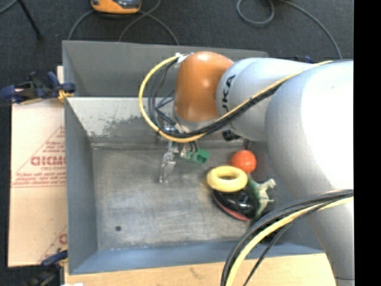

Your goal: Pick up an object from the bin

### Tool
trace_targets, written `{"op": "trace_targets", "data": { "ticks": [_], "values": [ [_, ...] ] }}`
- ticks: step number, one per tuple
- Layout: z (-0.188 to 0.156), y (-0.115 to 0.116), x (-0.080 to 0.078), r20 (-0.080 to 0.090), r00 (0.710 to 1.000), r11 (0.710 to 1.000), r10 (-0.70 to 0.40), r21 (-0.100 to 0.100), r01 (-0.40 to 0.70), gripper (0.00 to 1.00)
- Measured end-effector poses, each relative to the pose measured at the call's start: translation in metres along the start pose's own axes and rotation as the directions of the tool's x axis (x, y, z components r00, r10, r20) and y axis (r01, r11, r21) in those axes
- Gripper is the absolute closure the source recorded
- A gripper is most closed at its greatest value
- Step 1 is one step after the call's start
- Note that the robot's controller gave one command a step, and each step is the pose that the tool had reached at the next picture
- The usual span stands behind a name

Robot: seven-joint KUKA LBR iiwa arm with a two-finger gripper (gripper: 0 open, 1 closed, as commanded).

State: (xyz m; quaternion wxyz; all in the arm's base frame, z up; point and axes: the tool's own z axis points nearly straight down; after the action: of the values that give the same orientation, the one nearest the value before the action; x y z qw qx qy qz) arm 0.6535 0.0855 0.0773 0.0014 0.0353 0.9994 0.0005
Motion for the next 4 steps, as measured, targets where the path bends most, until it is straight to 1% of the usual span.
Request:
{"op": "trace_targets", "data": {
  "ticks": [1, 2, 3, 4],
  "values": [
    [0.004, -0.019, 0.005, 0.005, 0.982, 0.982, 0.191, -0.003, -0.19, 0.0],
    [-0.026, -0.065, 0.01, -0.002, 0.925, 0.925, 0.38, -0.001, -0.38, 0.0],
    [-0.049, -0.117, 0.005, 0.008, 0.944, 0.944, 0.331, 0.002, -0.331, 0.0],
    [-0.056, -0.151, 0.022, 0.001, 0.955, 0.955, 0.296, 0.002, -0.296, 0.0]
  ]
}}
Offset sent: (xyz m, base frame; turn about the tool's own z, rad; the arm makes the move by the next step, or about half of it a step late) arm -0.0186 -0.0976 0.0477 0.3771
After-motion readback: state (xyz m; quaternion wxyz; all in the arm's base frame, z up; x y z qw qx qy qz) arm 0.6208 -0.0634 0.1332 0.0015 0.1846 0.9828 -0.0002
